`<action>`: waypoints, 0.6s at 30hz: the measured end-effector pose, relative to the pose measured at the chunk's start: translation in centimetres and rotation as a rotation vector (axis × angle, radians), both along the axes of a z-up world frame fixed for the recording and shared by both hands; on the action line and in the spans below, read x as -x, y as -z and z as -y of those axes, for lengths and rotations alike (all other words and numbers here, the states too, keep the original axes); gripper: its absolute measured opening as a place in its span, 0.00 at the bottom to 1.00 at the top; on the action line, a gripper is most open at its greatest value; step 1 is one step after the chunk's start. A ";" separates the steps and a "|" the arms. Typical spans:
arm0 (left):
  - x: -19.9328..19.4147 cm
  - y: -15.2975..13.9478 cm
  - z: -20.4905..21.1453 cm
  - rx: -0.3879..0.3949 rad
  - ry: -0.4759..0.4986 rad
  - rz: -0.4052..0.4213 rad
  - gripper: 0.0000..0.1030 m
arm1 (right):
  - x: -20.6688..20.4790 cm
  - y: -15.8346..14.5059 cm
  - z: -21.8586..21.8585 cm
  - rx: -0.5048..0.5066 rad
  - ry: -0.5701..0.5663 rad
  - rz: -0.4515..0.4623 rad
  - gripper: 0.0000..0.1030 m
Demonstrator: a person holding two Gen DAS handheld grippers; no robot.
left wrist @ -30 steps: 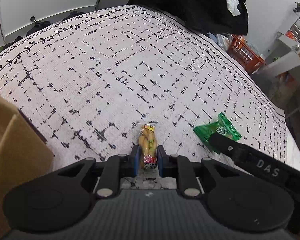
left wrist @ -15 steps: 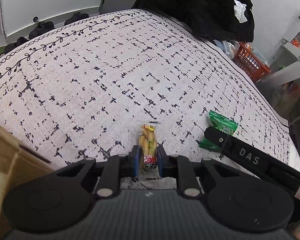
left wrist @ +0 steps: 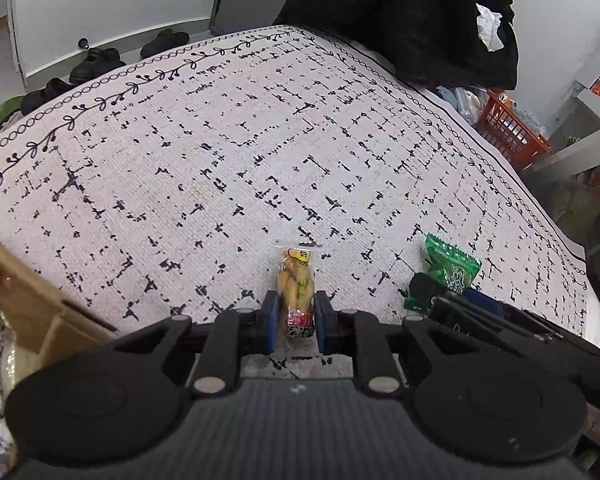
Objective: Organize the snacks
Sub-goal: 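Carry the yellow packet in left tool and green packet in right tool over the box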
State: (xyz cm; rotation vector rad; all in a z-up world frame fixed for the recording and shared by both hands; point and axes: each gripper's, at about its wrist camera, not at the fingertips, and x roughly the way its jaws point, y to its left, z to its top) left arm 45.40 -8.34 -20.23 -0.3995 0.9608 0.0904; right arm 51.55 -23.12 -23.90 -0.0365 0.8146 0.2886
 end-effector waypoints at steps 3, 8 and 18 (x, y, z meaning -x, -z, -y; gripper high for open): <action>0.6 -0.6 0.1 -0.004 -0.004 0.006 0.17 | 0.5 -0.6 0.4 -0.013 -0.004 0.008 0.31; 1.9 -2.3 0.4 -0.011 -0.005 0.029 0.17 | 1.5 -2.2 0.8 -0.056 -0.029 0.027 0.28; 4.8 -6.3 0.0 -0.030 -0.025 0.096 0.17 | 4.3 -5.5 0.7 -0.113 -0.086 0.077 0.26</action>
